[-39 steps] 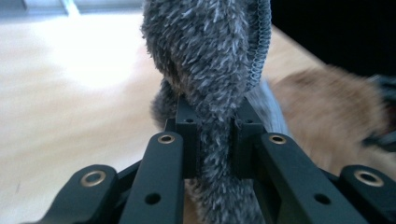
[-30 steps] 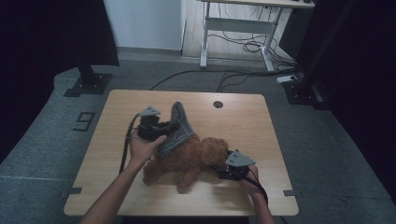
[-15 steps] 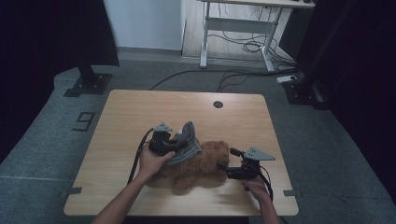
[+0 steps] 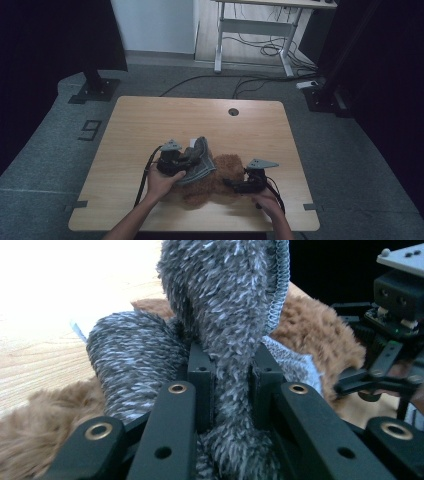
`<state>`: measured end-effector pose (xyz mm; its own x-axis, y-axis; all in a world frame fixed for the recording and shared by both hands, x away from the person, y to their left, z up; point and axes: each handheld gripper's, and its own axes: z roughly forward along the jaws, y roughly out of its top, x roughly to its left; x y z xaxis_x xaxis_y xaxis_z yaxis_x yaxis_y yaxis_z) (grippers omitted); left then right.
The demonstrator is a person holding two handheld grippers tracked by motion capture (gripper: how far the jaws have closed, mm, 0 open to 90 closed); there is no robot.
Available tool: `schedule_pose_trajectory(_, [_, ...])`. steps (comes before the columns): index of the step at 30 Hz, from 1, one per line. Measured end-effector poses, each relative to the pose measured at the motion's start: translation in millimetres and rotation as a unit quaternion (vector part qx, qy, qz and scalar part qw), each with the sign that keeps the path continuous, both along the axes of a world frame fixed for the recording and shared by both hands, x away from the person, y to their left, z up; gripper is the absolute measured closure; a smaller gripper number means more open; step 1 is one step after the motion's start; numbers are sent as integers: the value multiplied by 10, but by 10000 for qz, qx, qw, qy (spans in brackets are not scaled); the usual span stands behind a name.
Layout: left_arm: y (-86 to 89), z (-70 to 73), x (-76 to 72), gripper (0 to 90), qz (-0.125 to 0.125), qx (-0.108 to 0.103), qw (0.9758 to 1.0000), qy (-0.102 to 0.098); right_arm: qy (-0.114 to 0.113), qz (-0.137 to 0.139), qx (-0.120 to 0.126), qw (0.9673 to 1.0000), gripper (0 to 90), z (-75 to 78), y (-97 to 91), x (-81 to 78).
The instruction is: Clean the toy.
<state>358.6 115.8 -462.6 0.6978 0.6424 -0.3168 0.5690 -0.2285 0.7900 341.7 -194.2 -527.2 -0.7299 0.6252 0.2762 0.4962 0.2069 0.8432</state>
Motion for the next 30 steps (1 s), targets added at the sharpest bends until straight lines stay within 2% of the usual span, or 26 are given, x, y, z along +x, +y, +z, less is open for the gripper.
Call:
schedule_pose_trajectory(4, [-151,178,5,757,-100,-41,9999,-98,-334,-3,-192,9993,329,30,35,-39])
schedule_pose_trajectory(7, [-408,321,18,759,-272,-174,9992,-230,-588,-116,-335,9976,361,45,96,-56])
schedule_pose_trajectory(10, [-731,406,20,759,-433,-344,9979,-346,-840,-284,-528,9947,374,60,150,-80])
schedule_pose_trajectory(12, [-944,404,42,759,-489,-284,9977,-368,-957,-339,-597,9930,377,66,166,-94])
schedule_pose_trajectory(13, [-1040,377,57,758,-487,-183,9980,-366,-993,-335,-628,9925,377,68,168,-102])
schedule_pose_trajectory(15, [-1213,242,98,757,-427,177,9983,-357,-1081,-341,-672,9913,378,67,172,-117])
schedule_pose_trajectory(16, [-1243,178,117,758,-430,239,9984,-290,-1135,-345,-724,9903,382,69,177,-131])
schedule_pose_trajectory(18, [-1245,31,140,760,-384,207,9988,-227,-1254,-451,-849,9874,397,64,200,-147])
schedule_pose_trajectory(20, [-1193,29,139,764,-378,139,9990,-189,-1279,-481,-895,9866,410,50,204,-148])
schedule_pose_trajectory(25, [-1032,129,100,766,-310,458,9977,-405,-1269,-472,-899,9867,419,61,208,-147])
schedule_pose_trajectory(27, [-928,142,86,765,-176,566,9969,-508,-1246,-462,-870,9873,420,58,200,-144])
schedule_pose_trajectory(30, [-710,113,101,766,17,627,9970,-462,-1211,-493,-804,9882,420,46,181,-138])
